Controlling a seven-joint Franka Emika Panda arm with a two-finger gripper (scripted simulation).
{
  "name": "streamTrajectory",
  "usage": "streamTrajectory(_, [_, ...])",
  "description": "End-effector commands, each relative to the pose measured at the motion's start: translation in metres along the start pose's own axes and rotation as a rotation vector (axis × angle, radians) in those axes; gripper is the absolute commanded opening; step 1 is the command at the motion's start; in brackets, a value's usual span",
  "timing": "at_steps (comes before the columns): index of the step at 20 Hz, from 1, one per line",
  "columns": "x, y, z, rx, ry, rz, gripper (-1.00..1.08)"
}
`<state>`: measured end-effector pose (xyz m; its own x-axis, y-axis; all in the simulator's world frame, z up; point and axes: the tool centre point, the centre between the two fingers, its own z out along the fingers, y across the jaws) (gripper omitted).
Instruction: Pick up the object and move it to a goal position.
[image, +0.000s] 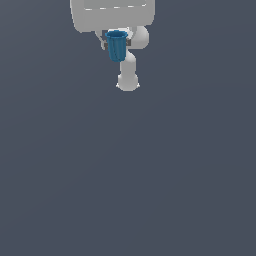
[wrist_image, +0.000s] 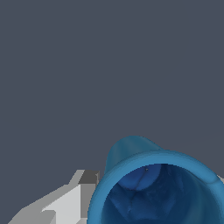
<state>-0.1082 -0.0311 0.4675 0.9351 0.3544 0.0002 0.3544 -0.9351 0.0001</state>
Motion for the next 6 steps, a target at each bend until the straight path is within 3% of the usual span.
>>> streamTrajectory(1, [-0.0006,-0.001,-0.009,0.0,0.0,0.0,-1.0])
streamTrajectory(6, [-0.0008,-0.0014,-0.015,0.0,0.0,0.001,-1.0])
